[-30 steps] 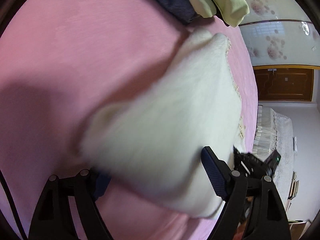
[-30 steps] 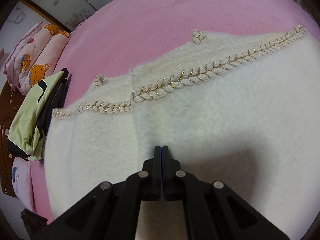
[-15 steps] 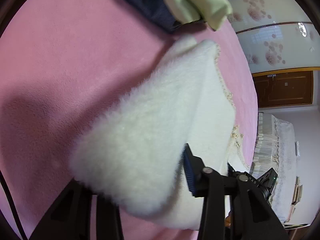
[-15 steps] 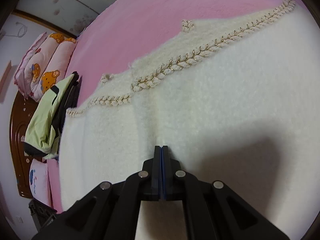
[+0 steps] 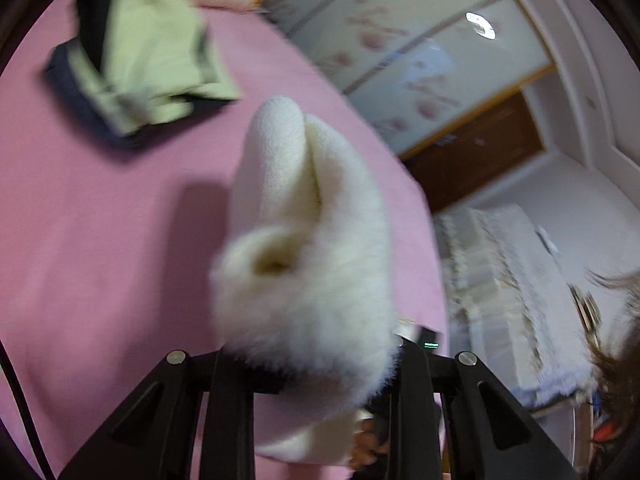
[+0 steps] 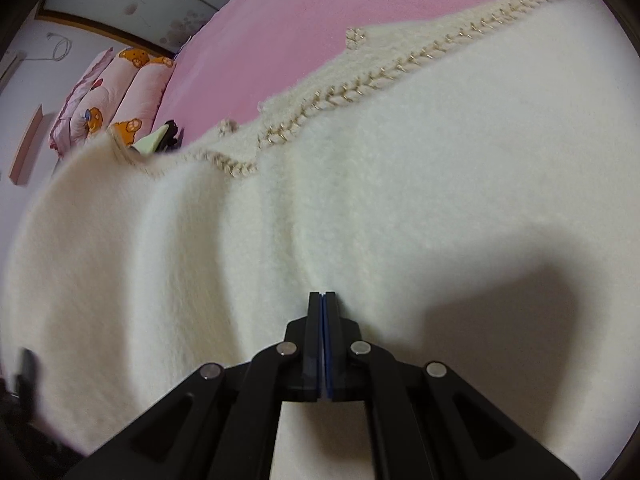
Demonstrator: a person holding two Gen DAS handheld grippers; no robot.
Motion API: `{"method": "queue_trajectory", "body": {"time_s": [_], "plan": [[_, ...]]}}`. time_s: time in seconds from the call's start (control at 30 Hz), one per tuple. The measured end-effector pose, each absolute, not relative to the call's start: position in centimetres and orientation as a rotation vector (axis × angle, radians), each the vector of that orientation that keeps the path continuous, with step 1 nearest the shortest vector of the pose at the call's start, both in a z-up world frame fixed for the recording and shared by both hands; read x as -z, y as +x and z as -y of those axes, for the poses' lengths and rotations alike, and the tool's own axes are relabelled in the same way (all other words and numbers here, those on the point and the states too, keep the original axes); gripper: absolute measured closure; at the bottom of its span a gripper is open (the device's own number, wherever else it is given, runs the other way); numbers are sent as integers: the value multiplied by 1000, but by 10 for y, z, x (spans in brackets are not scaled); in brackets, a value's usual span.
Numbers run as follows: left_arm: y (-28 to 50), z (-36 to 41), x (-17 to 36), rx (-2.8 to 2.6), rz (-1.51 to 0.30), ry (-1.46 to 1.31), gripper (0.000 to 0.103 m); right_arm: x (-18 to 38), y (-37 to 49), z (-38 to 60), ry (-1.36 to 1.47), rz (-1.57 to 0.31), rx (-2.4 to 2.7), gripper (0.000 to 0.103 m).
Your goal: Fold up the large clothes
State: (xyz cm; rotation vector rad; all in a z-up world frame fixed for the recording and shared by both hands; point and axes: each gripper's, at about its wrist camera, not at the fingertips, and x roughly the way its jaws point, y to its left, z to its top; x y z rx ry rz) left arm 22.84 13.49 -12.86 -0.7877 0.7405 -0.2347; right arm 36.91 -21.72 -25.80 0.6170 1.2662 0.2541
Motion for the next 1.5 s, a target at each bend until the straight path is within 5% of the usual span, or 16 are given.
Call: {"method": "queue_trajectory", "body": {"time_s": [0.33,0.57,0.8,0.93,1.07,1.23,1.3,1.37,1.43,1.5], "plan": [[228,47,94,571,-764,-559,82,233,310,324,636,-1243,-182,103],[225,175,151,707,-962,-303,85,199,246,441,681,-1139,35,103],[228,218,190,660,-1164,-152,83,189,210,473,645,-1154,121,103],[224,215,171,627,-1187,-18,72,188,197,468,671,-1196,101,103],[212,203,145,524,-1232,74,39,182,197,456,670,-1253,59,103],[200,160,98,340,-1252,105,30,153,193,419,629,-1281,-15,103],[195,138,85,270,-1259,98,29,143,191,405,574,-1293,-40,95],[193,120,69,211,-1258,80,29,129,190,391,522,-1303,-84,71],[190,105,55,184,-1259,49,27,113,190,375,462,-1306,-109,59],[187,90,43,179,-1260,10,22,98,188,363,401,-1301,-114,54]]}}
